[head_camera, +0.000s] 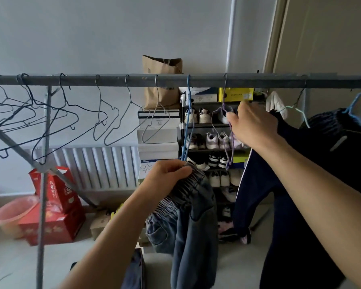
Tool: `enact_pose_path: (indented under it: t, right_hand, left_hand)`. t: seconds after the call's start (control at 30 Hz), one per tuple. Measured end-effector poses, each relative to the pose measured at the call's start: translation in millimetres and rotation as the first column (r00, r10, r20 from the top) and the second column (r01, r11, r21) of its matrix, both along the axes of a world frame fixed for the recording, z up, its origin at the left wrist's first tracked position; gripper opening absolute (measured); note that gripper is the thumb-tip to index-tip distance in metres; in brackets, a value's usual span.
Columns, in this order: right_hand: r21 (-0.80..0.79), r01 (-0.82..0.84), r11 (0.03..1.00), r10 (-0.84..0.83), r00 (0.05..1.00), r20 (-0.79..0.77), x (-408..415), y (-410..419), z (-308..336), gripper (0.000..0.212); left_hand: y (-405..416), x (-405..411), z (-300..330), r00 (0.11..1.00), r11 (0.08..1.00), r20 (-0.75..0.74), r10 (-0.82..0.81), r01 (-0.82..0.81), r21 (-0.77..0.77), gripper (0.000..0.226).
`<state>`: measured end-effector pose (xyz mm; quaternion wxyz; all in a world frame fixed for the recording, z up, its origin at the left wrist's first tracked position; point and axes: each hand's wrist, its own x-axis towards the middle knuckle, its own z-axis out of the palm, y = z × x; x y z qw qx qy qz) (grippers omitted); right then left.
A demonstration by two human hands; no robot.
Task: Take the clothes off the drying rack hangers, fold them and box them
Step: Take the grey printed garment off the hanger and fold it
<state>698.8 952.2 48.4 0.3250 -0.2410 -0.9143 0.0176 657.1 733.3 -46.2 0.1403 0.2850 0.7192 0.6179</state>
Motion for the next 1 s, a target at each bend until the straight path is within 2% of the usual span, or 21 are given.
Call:
enact_pose_path:
  t: [0.07,0.1,0.13,0.17,0.2,0.27,0.3,0.33,0.37,0.43,0.5,0.57,0.6,0.67,0.73,0.8,0.87,0.93,1.0]
  right_hand:
    - [0.167,-0.258,0.952,0.286,0.943,-0.171,18,-28,0,0.029]
    - [0.123,-0.433,0.893,0.448,0.879,-0.165,26,-42,-1,0.029]
    - [-0.002,-0.58,0.815,0.576,0.809,-0.119,34,-57,-1,0.031]
    - [-0.143,-0.642,0.753,0.645,0.764,-0.036,40,-70,-4,0.038]
    - [-0.244,-0.631,0.736,0.664,0.743,0.084,44,-80,-6,0.05]
    - [-0.317,-0.548,0.774,0.632,0.706,0.32,47,-95,-13,0.077]
    - [-0.356,-0.532,0.768,0.638,0.674,0.371,45,-103,-18,0.083]
    - [-0.416,-0.533,0.737,0.672,0.65,0.356,42,-110,-24,0.084]
    - [-0.492,-0.546,0.678,0.716,0.641,0.277,38,-117,-30,0.079]
    - [-0.602,-0.599,0.528,0.774,0.632,0.05,27,-129,-41,0.058]
    - [-0.611,-0.653,0.448,0.784,0.615,-0.084,17,-139,-46,0.032]
    - [-0.609,-0.684,0.401,0.795,0.59,-0.14,9,-149,-46,0.019]
    - [-0.613,-0.697,0.373,0.801,0.575,-0.167,6,-153,-46,0.017]
    - [-0.613,-0.723,0.318,0.815,0.539,-0.213,-1,-161,-42,0.013]
    - [-0.621,-0.75,0.228,0.827,0.486,-0.283,-6,-166,-37,0.009]
    - [-0.622,-0.771,0.136,0.828,0.433,-0.356,-10,-170,-32,0.005]
    - [-0.606,-0.791,0.088,0.82,0.402,-0.407,-15,-175,-30,0.005]
    - [-0.594,-0.8,0.082,0.807,0.403,-0.431,-20,-181,-29,0.005]
    - [-0.582,-0.808,0.091,0.787,0.417,-0.455,-25,-184,-30,0.007]
  left_hand:
    - [-5,2,3,1.0,1.0,0.001,0.018,-0.018,0.019,0.013]
    - [-9,3,5,0.999,0.999,0.007,0.036,-0.036,0.034,0.012]
    - [-11,4,8,0.999,0.998,0.008,0.054,-0.054,0.044,0.011]
    - [-14,5,10,0.998,0.996,0.0,0.069,-0.069,0.048,0.011]
    - [-17,6,13,0.996,0.995,-0.015,0.084,-0.083,0.047,0.01]
    - [-26,7,20,0.994,0.993,-0.03,0.109,-0.107,0.056,0.009]
    - [-32,8,24,0.992,0.991,-0.031,0.12,-0.118,0.069,0.009]
    - [-38,8,27,0.991,0.989,-0.037,0.132,-0.128,0.078,0.01]
    - [-43,8,29,0.987,0.986,-0.051,0.151,-0.146,0.079,0.01]
    - [-56,9,33,0.973,0.976,-0.098,0.21,-0.201,0.087,0.012]
    - [-71,10,36,0.948,0.964,-0.184,0.26,-0.243,0.109,0.015]
    - [-96,4,34,0.934,0.962,-0.234,0.271,-0.256,0.095,0.03]
    - [-111,0,30,0.946,0.974,-0.232,0.225,-0.222,0.038,0.045]
    - [-144,-9,19,0.977,0.981,-0.204,0.056,-0.092,-0.17,0.075]
    - [-168,-15,3,0.986,0.94,-0.162,-0.044,-0.014,-0.341,0.084]
    - [-183,-19,-8,0.979,0.904,-0.201,-0.031,-0.058,-0.423,0.063]
    - [-191,-24,-12,0.95,0.881,-0.313,0.001,-0.149,-0.449,0.038]
    - [-197,-28,-11,0.927,0.878,-0.369,0.057,-0.222,-0.423,0.022]
    - [-203,-32,-5,0.923,0.883,-0.367,0.116,-0.265,-0.387,0.016]
